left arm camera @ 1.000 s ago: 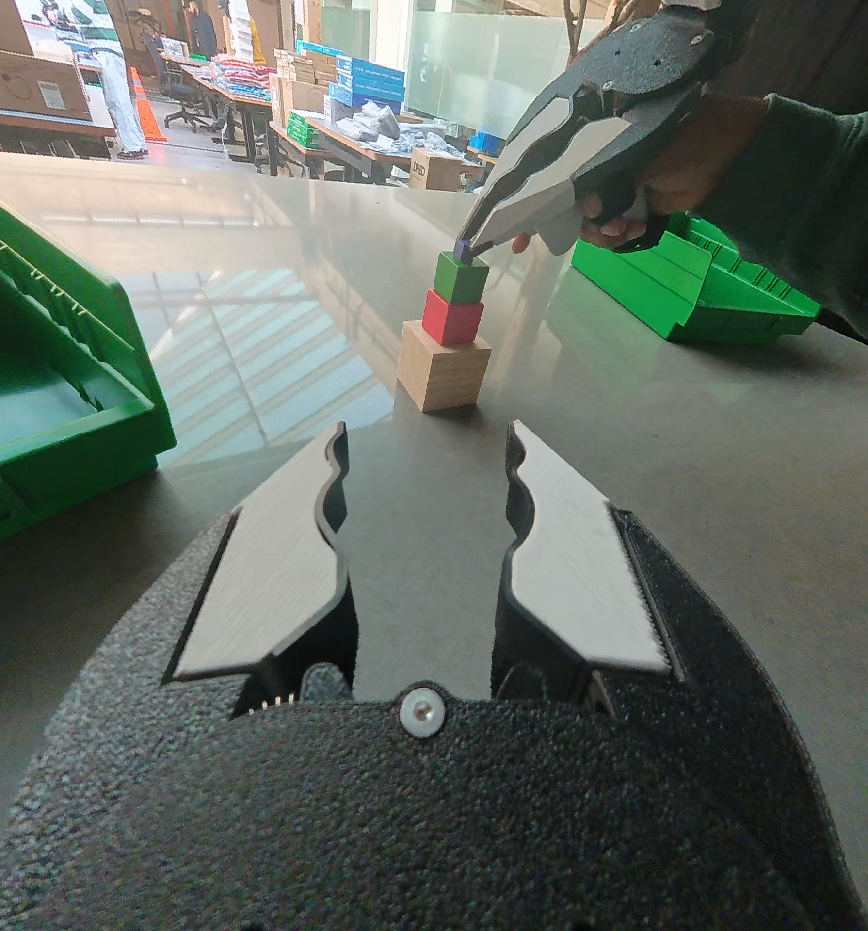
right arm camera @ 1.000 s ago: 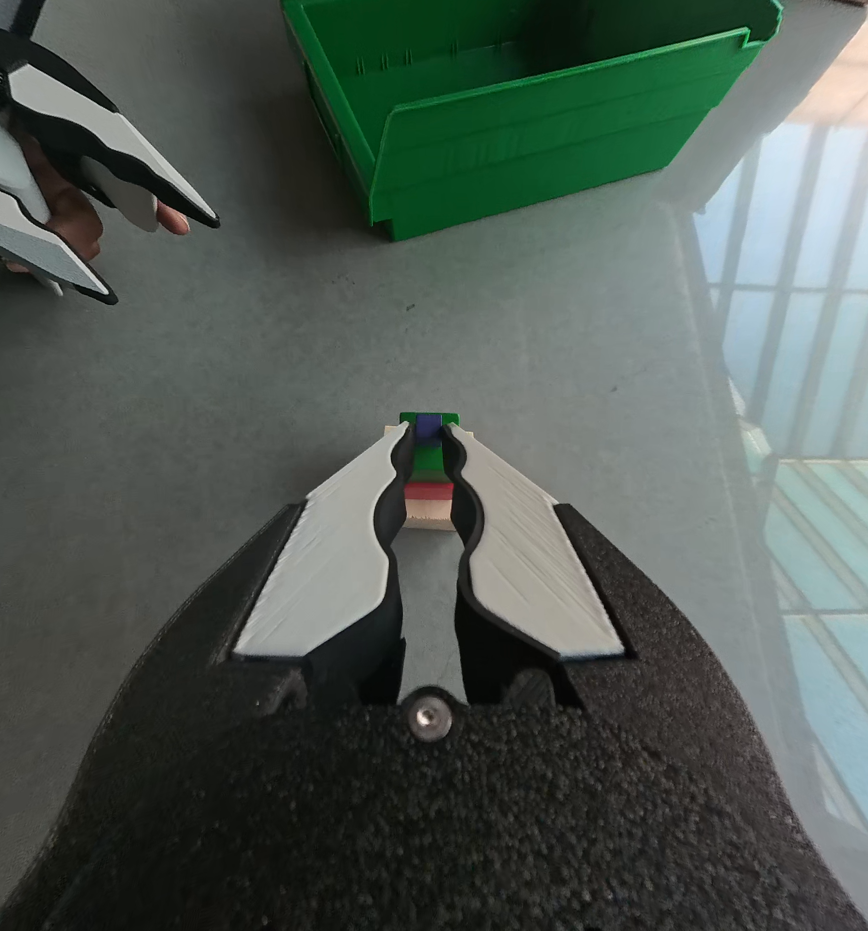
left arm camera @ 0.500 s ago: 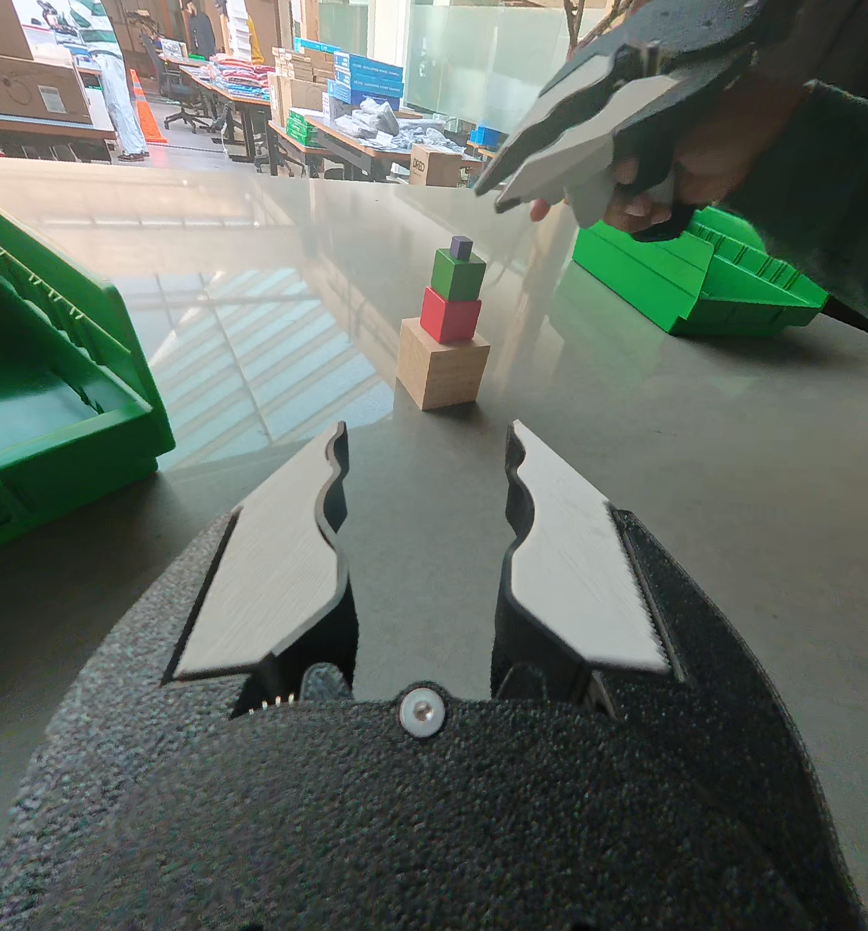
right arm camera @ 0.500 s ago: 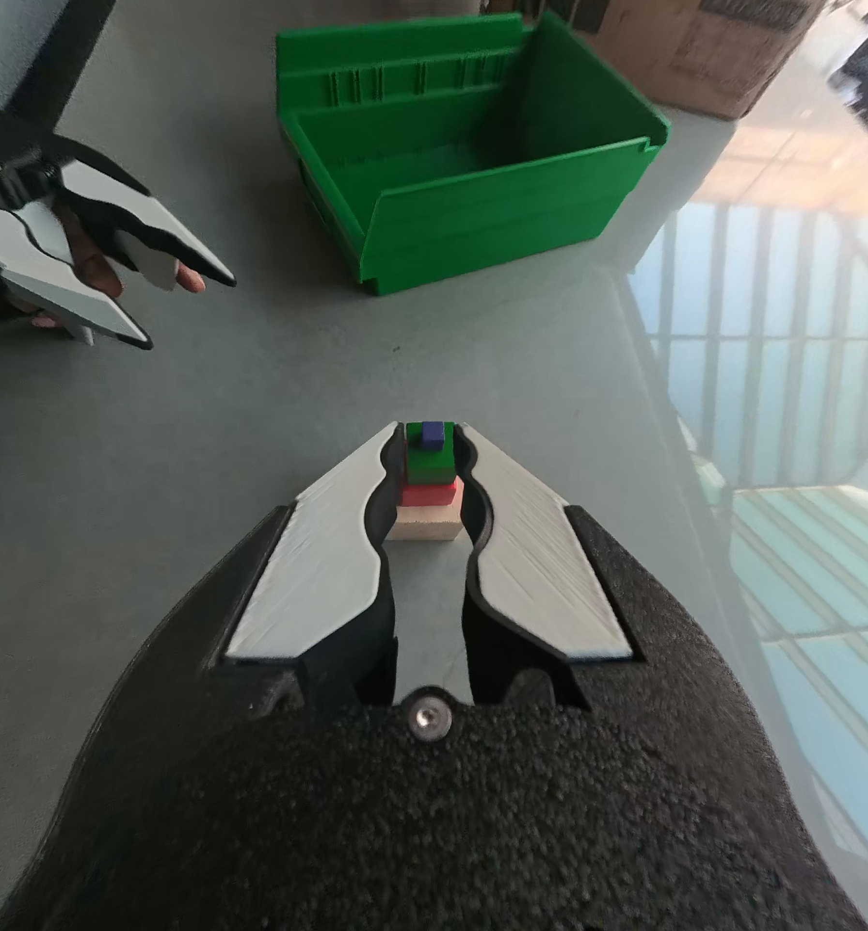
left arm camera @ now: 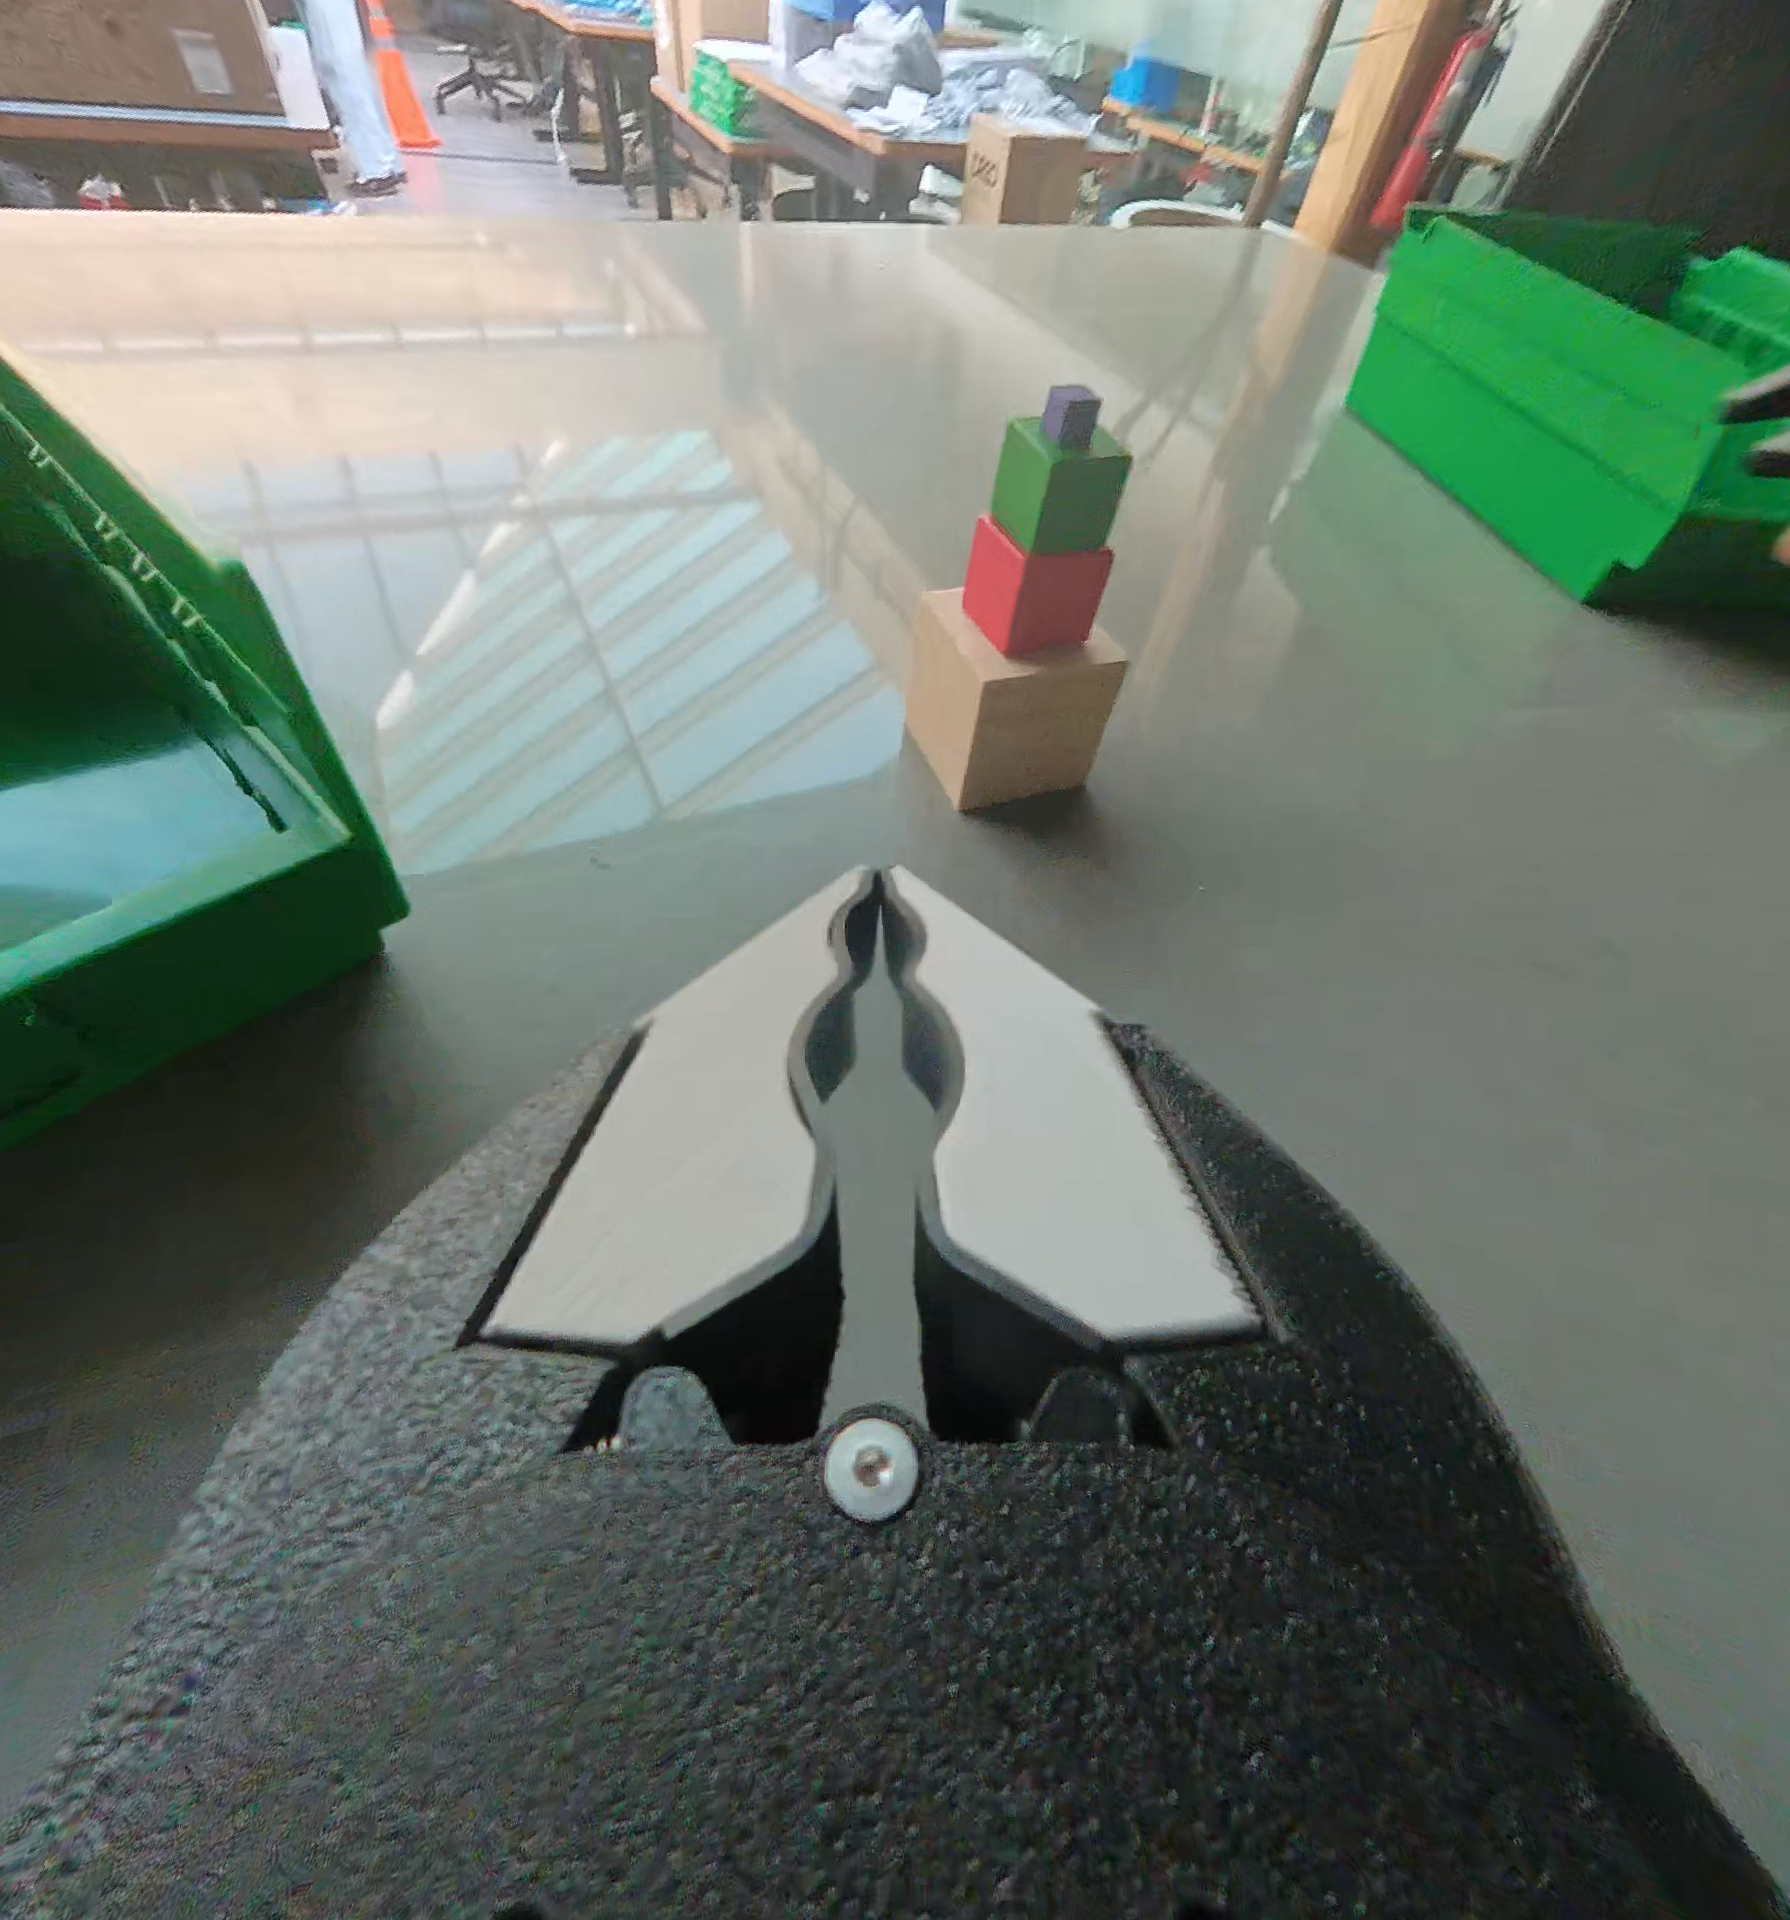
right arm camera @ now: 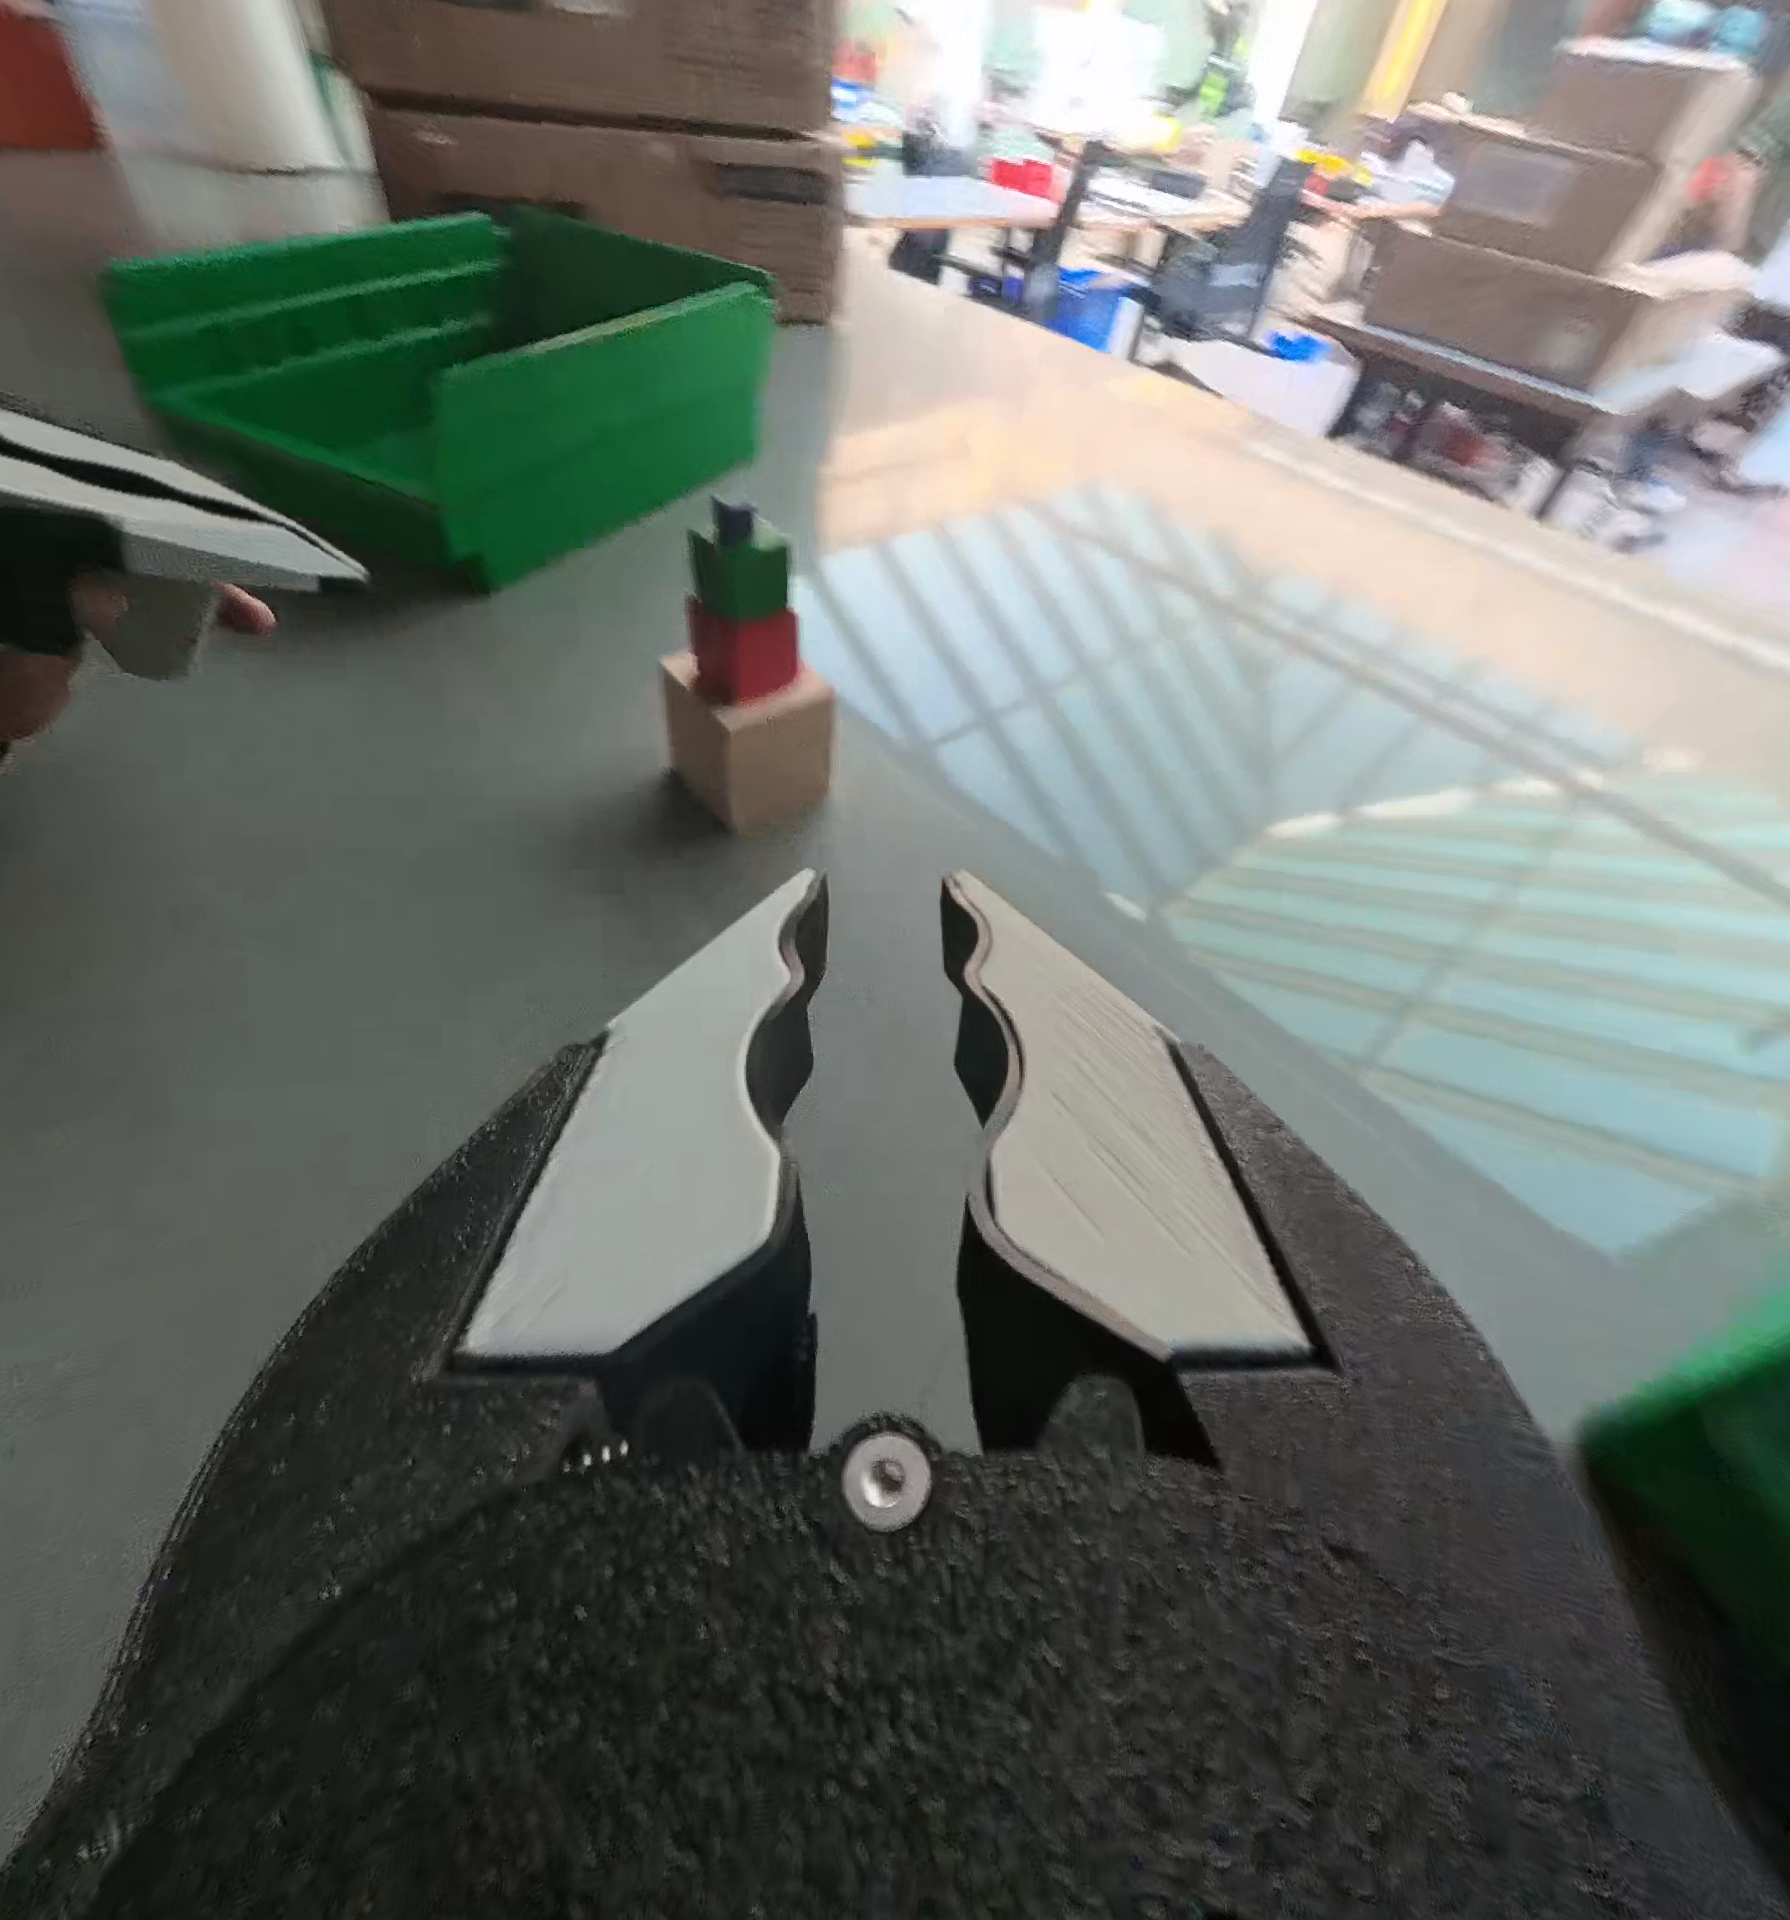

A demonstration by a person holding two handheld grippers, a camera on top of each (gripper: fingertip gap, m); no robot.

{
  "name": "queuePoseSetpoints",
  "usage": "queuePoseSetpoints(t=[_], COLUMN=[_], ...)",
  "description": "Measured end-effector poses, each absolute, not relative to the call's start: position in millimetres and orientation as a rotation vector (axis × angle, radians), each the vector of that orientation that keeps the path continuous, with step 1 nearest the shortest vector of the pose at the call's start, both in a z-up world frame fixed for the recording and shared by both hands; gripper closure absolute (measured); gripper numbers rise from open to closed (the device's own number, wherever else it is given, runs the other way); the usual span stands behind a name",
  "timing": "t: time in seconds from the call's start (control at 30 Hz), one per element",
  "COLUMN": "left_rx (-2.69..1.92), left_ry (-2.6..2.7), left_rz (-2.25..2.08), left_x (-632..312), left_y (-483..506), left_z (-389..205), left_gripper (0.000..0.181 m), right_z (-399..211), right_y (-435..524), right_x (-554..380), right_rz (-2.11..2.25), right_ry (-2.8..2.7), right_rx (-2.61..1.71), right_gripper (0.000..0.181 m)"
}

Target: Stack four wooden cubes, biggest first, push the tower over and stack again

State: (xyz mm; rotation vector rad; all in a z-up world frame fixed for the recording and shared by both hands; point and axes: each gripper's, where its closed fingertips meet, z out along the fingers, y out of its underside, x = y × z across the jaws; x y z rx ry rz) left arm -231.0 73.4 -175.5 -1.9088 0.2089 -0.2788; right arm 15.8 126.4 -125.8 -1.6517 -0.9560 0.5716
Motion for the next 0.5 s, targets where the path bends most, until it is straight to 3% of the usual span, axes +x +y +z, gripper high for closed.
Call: queuePoseSetpoints(t=[0.23,0.5], left_rx=[-2.006,-2.062], left_ry=[0.289,0.544], left_rz=[-0.183,0.020], left_x=[-220.3,-145.7], left_y=[127.5,209.4], left_z=[-186.2,-200.0], left_gripper=[0.181,0.181], right_z=[-151.1,-154.1], right_y=[81.2,62.1], right_x=[115.7,164.0], right_rz=[0.539,0.465], right_ry=[-0.694,-0.584], right_rx=[-1.815,-1.821], right_gripper=[0.115,0.110])
